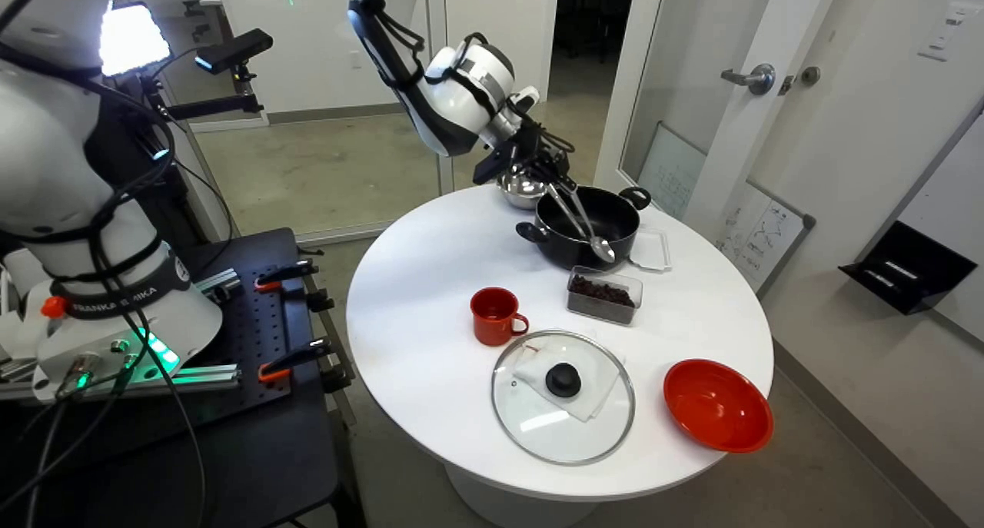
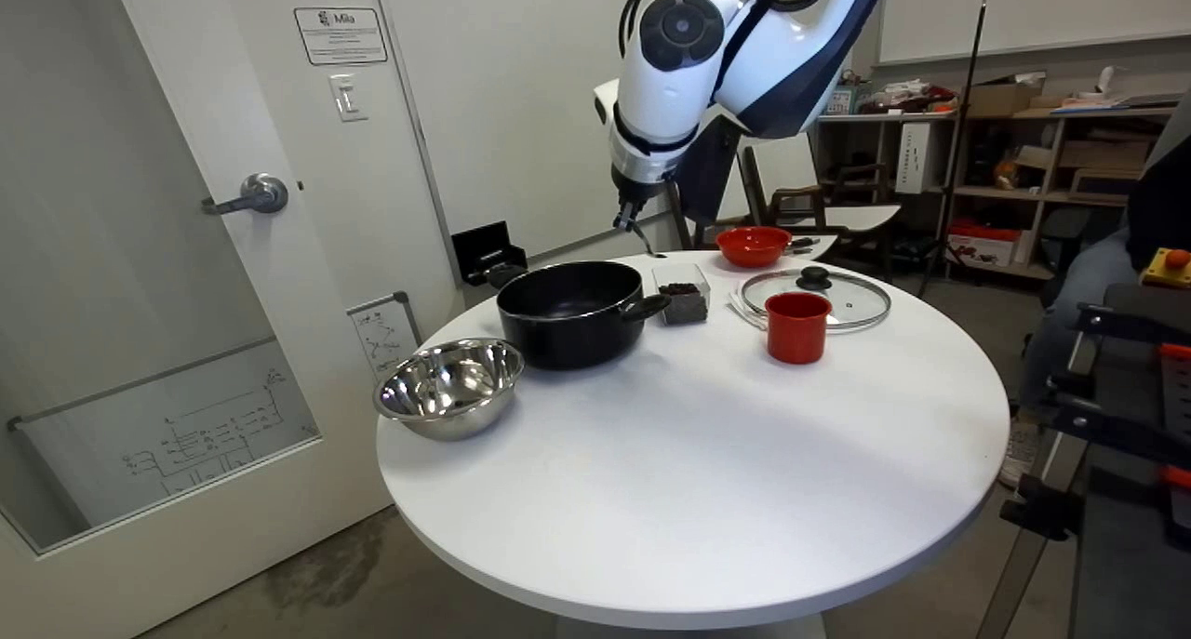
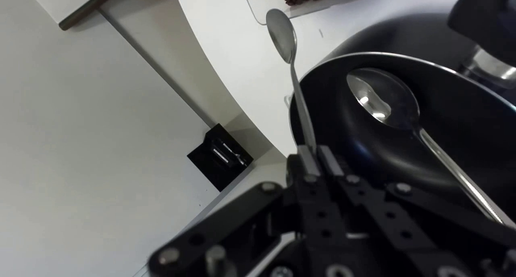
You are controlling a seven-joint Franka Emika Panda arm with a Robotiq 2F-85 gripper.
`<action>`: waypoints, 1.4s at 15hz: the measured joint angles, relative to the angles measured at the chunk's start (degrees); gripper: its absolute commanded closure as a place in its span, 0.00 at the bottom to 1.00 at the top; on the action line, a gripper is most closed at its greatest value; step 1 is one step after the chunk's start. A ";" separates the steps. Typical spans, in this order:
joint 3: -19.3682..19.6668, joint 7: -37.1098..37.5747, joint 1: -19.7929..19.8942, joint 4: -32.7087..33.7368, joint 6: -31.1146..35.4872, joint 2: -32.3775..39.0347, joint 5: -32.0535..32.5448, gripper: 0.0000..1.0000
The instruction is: Pick up the spoon from cup, then put it back in the cup
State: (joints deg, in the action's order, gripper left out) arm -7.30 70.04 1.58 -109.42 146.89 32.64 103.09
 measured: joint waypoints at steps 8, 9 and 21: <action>0.18 -16.53 0.40 -16.15 4.71 -17.51 -23.27 0.99; 0.70 -18.89 0.64 -18.68 5.14 -18.37 -26.82 0.99; 1.91 -19.55 4.80 -29.88 9.66 -20.80 -32.50 0.99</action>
State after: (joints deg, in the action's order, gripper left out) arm -5.38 50.48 6.39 -139.29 156.55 11.84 70.59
